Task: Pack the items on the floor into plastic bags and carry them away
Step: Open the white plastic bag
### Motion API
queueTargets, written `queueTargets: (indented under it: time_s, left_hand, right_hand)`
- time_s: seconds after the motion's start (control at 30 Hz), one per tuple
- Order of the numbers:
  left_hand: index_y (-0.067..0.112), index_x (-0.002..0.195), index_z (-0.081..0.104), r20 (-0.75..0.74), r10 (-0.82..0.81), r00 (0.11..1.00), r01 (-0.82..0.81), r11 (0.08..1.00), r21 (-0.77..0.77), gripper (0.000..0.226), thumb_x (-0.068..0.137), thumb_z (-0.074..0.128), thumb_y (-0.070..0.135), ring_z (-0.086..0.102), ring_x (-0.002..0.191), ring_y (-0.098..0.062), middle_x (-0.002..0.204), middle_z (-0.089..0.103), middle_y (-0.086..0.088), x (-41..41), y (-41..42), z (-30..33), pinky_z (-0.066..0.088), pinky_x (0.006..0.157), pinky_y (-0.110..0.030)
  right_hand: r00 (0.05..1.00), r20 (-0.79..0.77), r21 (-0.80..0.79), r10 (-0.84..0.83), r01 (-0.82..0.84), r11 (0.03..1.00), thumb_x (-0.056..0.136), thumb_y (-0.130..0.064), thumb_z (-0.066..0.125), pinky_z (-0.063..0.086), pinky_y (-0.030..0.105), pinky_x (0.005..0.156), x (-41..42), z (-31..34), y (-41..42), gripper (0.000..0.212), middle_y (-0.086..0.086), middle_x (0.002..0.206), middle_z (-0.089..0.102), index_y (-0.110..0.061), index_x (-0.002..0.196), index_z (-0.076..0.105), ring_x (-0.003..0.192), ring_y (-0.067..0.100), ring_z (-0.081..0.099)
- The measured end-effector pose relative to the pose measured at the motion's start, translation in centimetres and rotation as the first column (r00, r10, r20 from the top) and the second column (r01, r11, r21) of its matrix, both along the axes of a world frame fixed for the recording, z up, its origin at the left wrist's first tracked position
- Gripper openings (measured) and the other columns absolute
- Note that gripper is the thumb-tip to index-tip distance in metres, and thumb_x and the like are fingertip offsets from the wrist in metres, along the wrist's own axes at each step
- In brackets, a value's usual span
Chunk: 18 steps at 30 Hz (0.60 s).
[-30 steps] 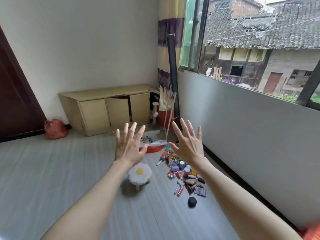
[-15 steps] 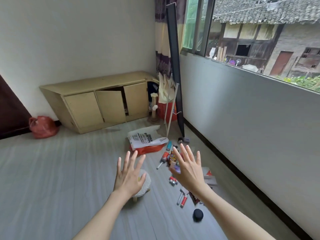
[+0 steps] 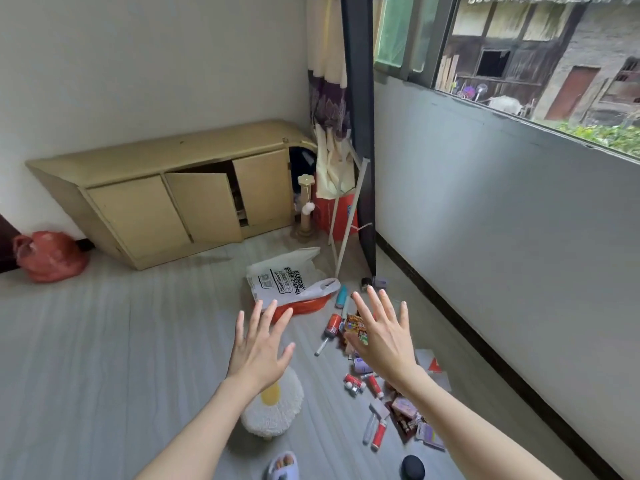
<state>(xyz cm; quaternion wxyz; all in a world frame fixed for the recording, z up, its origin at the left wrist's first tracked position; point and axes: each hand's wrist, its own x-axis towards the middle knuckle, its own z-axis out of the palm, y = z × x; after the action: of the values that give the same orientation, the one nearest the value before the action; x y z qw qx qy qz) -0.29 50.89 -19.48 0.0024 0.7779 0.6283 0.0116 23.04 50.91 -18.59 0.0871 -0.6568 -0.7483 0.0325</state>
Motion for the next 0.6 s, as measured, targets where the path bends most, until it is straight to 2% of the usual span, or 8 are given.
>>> queueTargets:
  time_s: [0.1,0.17,0.27,0.37,0.43,0.53,0.6]
  left_hand:
    - [0.026,0.133,0.04,-0.049,-0.073,0.996,0.072,0.997,-0.04,0.06,0.079,0.032,0.051,0.034,0.132,-0.03,0.138,0.047,-0.007,-1.9,5.1,-1.2,0.026,0.108,-0.054]
    - [0.025,0.133,0.041,-0.031,-0.103,0.994,0.101,0.993,-0.053,0.059,0.08,0.033,0.05,0.036,0.131,-0.029,0.139,0.047,-0.007,-3.0,8.3,-1.8,0.024,0.109,-0.051]
    - [0.023,0.133,0.043,0.017,-0.125,0.992,0.126,0.991,-0.055,0.059,0.08,0.034,0.05,0.028,0.132,-0.028,0.139,0.046,-0.009,-3.9,13.5,-2.8,0.019,0.108,-0.049]
    - [0.023,0.136,0.041,0.062,-0.14,0.988,0.146,0.984,-0.102,0.063,0.081,0.029,0.052,0.021,0.137,-0.028,0.144,0.039,-0.009,-3.8,18.1,-3.4,0.022,0.11,-0.053]
    - [0.024,0.141,0.033,0.113,-0.15,0.982,0.162,0.982,-0.1,0.067,0.082,0.021,0.054,0.015,0.141,-0.027,0.151,0.027,-0.007,-3.1,21.1,-3.7,0.01,0.112,-0.051]
    - [0.025,0.143,0.028,0.185,-0.153,0.971,0.171,0.981,-0.088,0.07,0.081,0.017,0.056,0.01,0.142,-0.025,0.153,0.021,-0.004,-1.6,25.2,-4.8,0.002,0.114,-0.047]
    - [0.027,0.144,0.025,0.206,-0.145,0.968,0.173,0.977,-0.127,0.072,0.079,0.015,0.057,0.007,0.143,-0.023,0.154,0.018,-0.003,-0.6,27.6,-6.0,0.0,0.115,-0.046]
  right_hand:
    - [0.997,-0.035,-0.002,-0.07,0.07,0.998,0.079,-0.055,0.055,0.018,0.058,0.108,-1.0,-1.6,4.7,0.073,0.009,0.148,0.035,-0.023,0.141,0.034,0.138,0.031,0.029]
    - [0.988,-0.084,0.02,-0.133,0.135,0.991,0.084,-0.059,0.041,0.004,0.051,0.112,-1.5,-2.3,7.5,0.072,0.007,0.153,0.025,-0.024,0.145,0.026,0.142,0.028,0.017]
    - [0.975,-0.132,0.005,-0.18,0.182,0.983,0.089,-0.054,0.044,-0.006,0.046,0.112,-1.9,-2.8,11.4,0.071,0.005,0.156,0.013,-0.026,0.147,0.015,0.145,0.025,0.005]
    - [0.963,-0.132,-0.007,-0.237,0.238,0.971,0.089,-0.052,0.047,-0.002,0.049,0.112,-1.7,-3.0,14.7,0.07,0.006,0.155,0.017,-0.025,0.146,0.017,0.144,0.026,0.009]
    - [0.951,-0.143,-0.008,-0.274,0.276,0.961,0.088,-0.052,0.048,0.004,0.051,0.112,-1.4,-3.6,16.9,0.069,0.008,0.153,0.024,-0.023,0.145,0.022,0.143,0.028,0.015]
    - [0.936,-0.147,-0.025,-0.321,0.321,0.947,0.084,-0.06,0.03,0.009,0.052,0.11,-0.8,-5.2,19.9,0.072,0.009,0.15,0.03,-0.021,0.144,0.027,0.141,0.029,0.021]
    - [0.929,-0.152,-0.062,-0.337,0.332,0.941,0.081,-0.063,0.021,0.006,0.051,0.112,-0.1,-6.4,21.9,0.075,0.007,0.152,0.026,-0.023,0.145,0.022,0.143,0.027,0.016]
